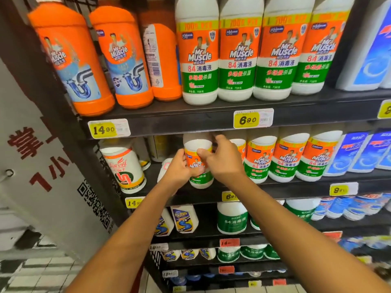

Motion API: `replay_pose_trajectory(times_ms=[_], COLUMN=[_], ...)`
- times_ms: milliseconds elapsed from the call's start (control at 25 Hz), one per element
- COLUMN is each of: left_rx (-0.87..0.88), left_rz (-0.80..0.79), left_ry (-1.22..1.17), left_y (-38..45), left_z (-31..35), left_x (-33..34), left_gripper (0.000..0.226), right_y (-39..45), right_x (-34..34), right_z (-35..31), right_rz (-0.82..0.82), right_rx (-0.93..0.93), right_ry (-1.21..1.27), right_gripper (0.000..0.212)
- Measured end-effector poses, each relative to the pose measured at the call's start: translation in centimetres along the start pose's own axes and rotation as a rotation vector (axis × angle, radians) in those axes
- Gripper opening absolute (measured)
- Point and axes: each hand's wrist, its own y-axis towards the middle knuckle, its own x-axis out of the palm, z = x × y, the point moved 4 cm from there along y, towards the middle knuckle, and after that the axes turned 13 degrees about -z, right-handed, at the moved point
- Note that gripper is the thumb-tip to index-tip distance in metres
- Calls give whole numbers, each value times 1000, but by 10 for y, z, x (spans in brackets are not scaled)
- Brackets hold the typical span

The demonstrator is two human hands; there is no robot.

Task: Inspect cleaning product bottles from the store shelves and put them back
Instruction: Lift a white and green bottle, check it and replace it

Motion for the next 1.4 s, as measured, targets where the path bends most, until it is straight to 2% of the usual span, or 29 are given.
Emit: replay_pose_trajectory(times_ms=[160,320,480,640,720,800,880,920,960,1040,1080,1200,1280,1400], left_rx=[-4,22,70,37,-12,-76,-143,-147,-99,91,198,483,589,540], left_rz=[-60,-113,-139,-181,-199,-208,-196,-186,-180,-162,-133,10,103,152], left_ry=[0,8,-23,12,76,204,349,408,436,398,364,244,194,189], left_y=[8,10,8,4,1,-6,-21,-34,-48,-73,-81,-94,-91,-73], left_z=[-6,-9,-9,-1,6,14,22,30,42,81,104,178,218,248], left_x=[0,-1,3,5,5,1,-7,-11,-15,-18,-21,-30,-38,-47], left_gripper=[58,55,56,68,67,73,89,87,71,24,18,16,21,23], right_y=[-2,-8,-14,-18,-21,-26,-31,-35,-38,-40,-38,-21,-2,30], right_x=[-1,-10,-17,-25,-31,-37,-45,-51,-58,-79,-92,-131,-151,-164], right_z=[-2,-8,-7,-7,-10,-13,-18,-24,-34,-65,-86,-152,-189,-214], right_rz=[60,176,256,185,164,118,38,5,-9,59,134,366,435,416], right_rx=[13,-67,-134,-137,-144,-136,-118,-122,-146,-251,-324,-521,-538,-384], right_ry=[-97,-259,-221,-151,-139,-119,-86,-60,-29,24,42,45,-24,-226], right_gripper=[41,36,26,28,25,22,17,14,15,26,28,13,30,54])
